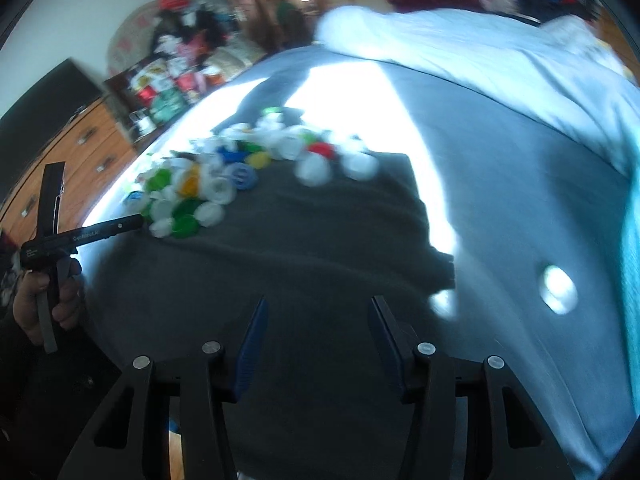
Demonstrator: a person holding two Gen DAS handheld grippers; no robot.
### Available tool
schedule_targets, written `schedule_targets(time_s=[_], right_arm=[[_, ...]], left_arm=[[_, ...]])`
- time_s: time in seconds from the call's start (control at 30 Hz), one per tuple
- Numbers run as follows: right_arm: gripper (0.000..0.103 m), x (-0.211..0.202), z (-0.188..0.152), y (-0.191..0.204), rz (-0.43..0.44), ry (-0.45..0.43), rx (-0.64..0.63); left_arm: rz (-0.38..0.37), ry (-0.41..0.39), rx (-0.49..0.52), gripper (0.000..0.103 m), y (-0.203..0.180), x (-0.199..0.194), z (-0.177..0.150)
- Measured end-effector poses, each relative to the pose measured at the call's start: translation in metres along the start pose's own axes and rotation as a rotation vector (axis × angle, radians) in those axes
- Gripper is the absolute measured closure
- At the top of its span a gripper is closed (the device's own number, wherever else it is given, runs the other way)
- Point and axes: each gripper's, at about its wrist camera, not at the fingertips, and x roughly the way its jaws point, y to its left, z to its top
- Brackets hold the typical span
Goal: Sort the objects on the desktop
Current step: 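Grasp a white cap from the pile with each gripper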
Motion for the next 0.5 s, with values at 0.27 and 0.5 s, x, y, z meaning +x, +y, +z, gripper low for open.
schedule_targets(time_s=[0.27, 0.5], right_arm=[[0.052, 0.085, 0.040, 0.062, 0.063, 0.031, -0.234], [0.059, 0.119, 0.052, 0.087, 0.093, 0.048, -0.259]], left_arm=[[-0.033, 0.006, -0.042, 0.078, 0.011, -0.001, -0.001], [-0.054, 0.010, -0.040, 0.078, 0.010, -0.001, -0.002]])
